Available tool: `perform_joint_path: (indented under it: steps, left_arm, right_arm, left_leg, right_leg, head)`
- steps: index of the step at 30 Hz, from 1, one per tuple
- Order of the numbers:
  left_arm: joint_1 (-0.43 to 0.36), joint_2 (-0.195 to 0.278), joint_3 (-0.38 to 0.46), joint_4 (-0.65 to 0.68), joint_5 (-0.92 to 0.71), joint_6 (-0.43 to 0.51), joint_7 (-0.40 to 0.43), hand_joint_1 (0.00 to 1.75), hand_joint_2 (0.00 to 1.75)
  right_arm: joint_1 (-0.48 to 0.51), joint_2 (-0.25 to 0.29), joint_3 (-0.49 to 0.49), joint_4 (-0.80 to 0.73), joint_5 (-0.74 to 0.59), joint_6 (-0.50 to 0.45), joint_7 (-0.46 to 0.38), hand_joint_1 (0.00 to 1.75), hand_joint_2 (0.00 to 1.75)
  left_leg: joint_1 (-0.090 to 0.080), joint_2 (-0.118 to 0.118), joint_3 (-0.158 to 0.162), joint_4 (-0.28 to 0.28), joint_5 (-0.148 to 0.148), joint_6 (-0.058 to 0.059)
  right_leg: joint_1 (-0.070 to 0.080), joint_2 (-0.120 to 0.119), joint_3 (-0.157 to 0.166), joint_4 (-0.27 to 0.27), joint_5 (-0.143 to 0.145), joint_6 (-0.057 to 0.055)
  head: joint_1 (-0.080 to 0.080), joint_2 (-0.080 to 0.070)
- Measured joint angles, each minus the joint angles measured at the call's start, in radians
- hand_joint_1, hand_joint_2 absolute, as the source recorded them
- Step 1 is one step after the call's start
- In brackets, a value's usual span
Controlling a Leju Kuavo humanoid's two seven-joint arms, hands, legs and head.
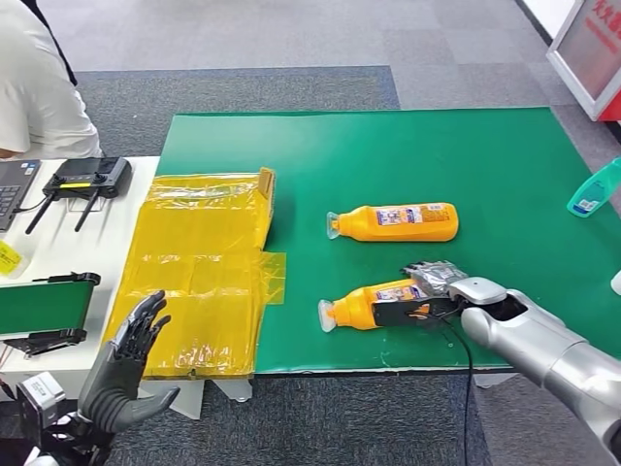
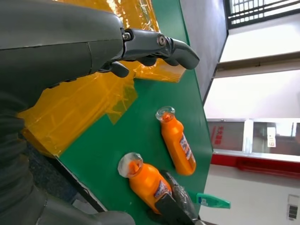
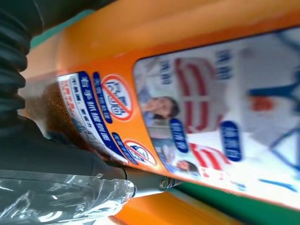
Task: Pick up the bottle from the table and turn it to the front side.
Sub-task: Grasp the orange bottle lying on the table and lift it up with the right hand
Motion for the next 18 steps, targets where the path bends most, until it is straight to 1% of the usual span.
perform_joint_path:
  steps: [2,3,15,18]
  left_arm:
    - [0.0,0.004,-0.005,0.004,0.004,0.004,0.0,0.0,1.75]
    - [0.0,0.006,-0.007,0.006,0.006,0.005,0.0,0.0,1.75]
    - [0.0,0.015,-0.02,0.016,0.007,0.006,0.0,0.0,1.75]
    - [0.0,0.015,-0.02,0.018,0.007,0.009,0.0,0.0,1.75]
  right_arm:
    - [0.003,0.012,-0.011,0.016,0.022,-0.004,-0.005,1.47,1.75]
    - [0.004,0.016,-0.016,0.023,0.029,-0.006,-0.008,1.71,1.75]
    - [0.015,0.035,-0.051,0.053,0.045,-0.017,-0.02,1.75,1.75]
    - [0.024,0.04,-0.067,0.054,0.051,-0.033,-0.027,1.75,1.75]
  left_leg:
    - [0.0,0.0,0.0,0.0,0.0,0.0]
    - [0.0,0.0,0.0,0.0,0.0,0.0]
    - [0.0,0.0,0.001,0.0,0.001,0.0]
    - [0.0,0.0,0.001,0.0,0.001,0.0]
  right_leg:
    - [0.0,0.0,0.0,0.0,0.0,0.0]
    - [0.0,0.0,0.0,0.0,0.0,0.0]
    - [0.0,0.0,0.001,0.0,0.002,0.001]
    - [0.0,0.0,0.001,0.0,0.002,0.001]
  head:
    - [0.0,0.0]
    - [0.0,0.0]
    - [0.0,0.0]
    - [0.0,0.0]
